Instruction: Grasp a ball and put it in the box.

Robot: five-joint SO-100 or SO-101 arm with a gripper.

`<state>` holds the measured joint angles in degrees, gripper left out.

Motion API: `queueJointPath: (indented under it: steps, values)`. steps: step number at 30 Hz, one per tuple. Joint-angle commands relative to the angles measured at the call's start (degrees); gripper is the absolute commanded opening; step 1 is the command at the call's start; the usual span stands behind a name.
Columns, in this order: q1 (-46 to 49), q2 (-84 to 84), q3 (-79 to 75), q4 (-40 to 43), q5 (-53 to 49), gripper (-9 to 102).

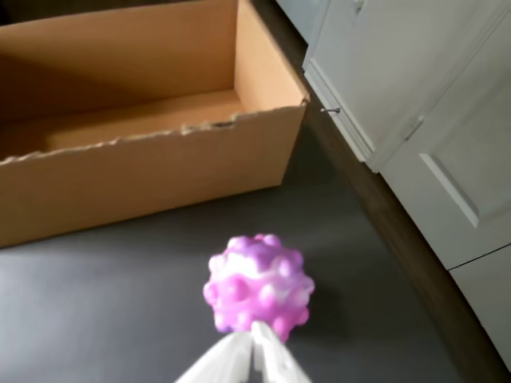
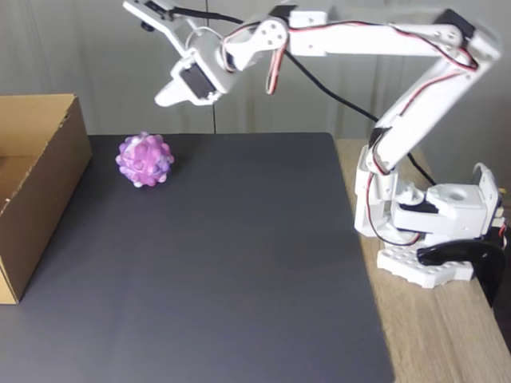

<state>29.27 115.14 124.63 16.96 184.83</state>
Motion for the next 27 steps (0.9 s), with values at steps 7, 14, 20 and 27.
queueJointPath:
  steps: [7,14,20,27]
  values:
    - [2.81,-11.51,-9.93,-4.48,0.62,0]
    - [4.57,-17.14,-12.30,-6.94,2.46,10]
    - [5.80,-19.78,-12.30,-7.29,4.66,22]
    - [6.94,-22.50,-12.30,-7.82,7.56,34]
